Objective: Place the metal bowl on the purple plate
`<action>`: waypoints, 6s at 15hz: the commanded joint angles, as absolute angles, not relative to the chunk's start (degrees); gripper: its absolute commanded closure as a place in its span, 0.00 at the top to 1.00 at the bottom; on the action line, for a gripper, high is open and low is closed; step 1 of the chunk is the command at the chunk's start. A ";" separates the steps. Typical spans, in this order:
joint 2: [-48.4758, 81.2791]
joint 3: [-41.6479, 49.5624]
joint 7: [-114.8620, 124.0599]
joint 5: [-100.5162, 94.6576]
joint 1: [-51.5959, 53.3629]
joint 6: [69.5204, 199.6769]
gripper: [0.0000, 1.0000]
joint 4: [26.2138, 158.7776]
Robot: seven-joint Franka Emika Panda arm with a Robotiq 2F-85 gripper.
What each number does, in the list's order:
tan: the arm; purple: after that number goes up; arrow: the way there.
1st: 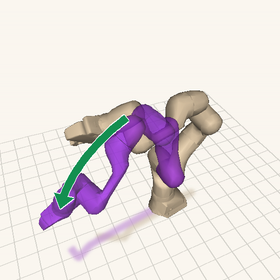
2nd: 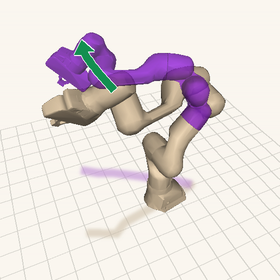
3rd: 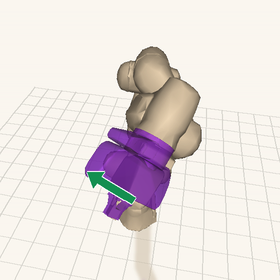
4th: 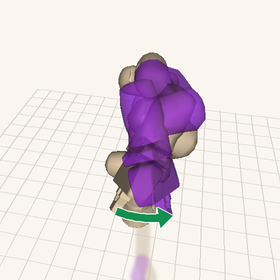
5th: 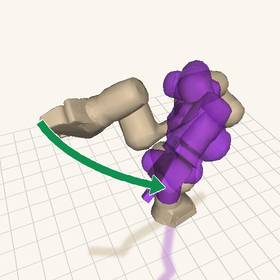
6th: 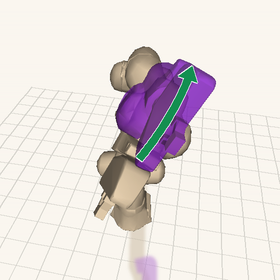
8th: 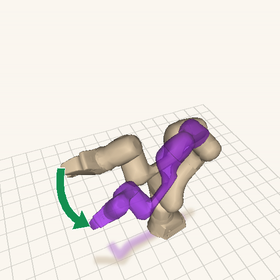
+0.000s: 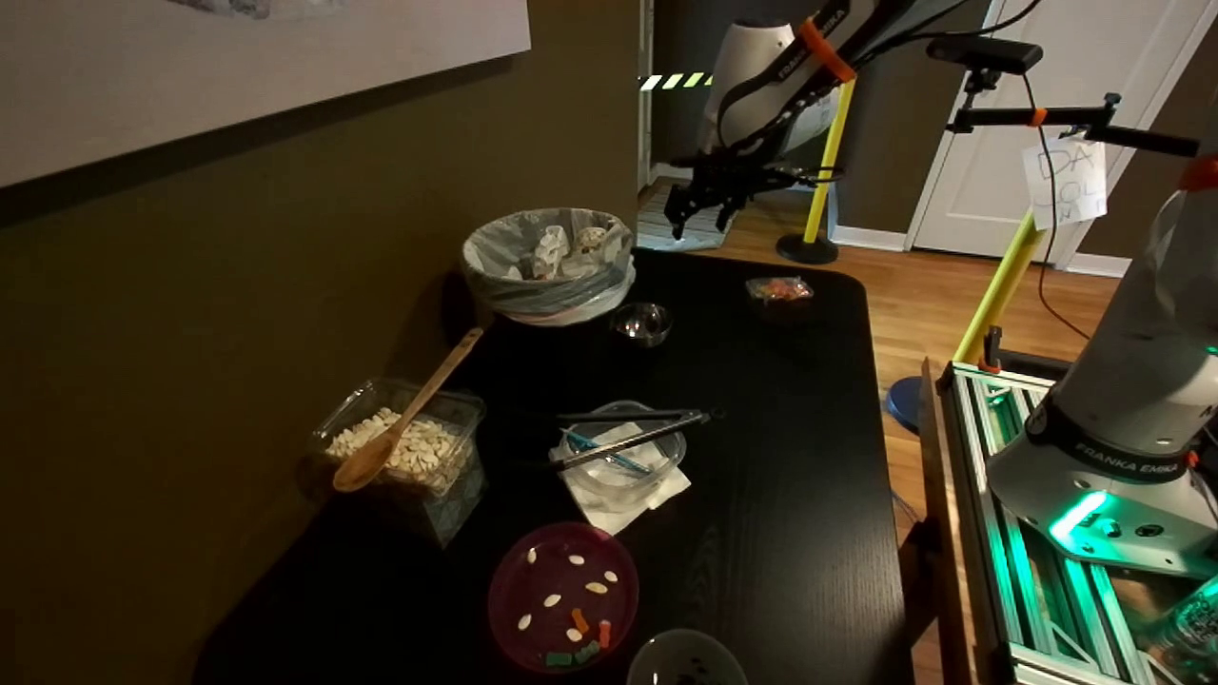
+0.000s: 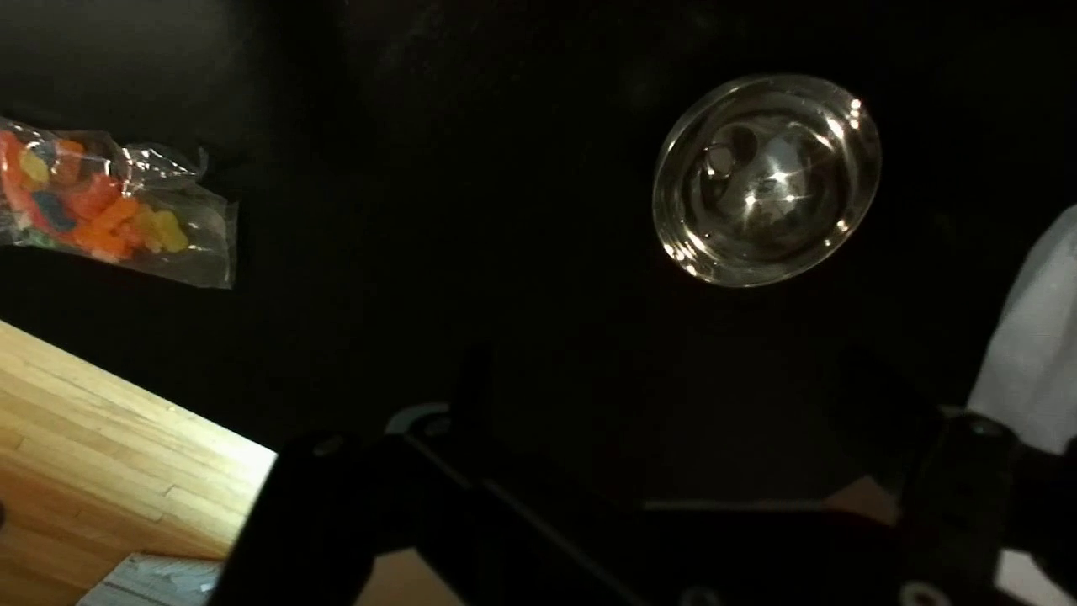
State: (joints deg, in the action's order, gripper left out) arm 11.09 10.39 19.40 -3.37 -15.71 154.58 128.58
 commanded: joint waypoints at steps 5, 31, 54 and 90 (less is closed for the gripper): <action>26.92 9.17 -1.76 10.31 -20.97 131.35 1.00 110.80; 43.99 3.96 -14.05 35.24 -28.34 133.94 1.00 97.54; 50.72 3.42 -13.78 33.37 -30.21 126.53 0.31 88.11; 49.63 2.49 -16.97 26.33 -28.29 128.14 0.20 91.21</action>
State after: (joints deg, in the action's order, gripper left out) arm 49.50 2.61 -17.25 27.89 -28.50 128.06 90.87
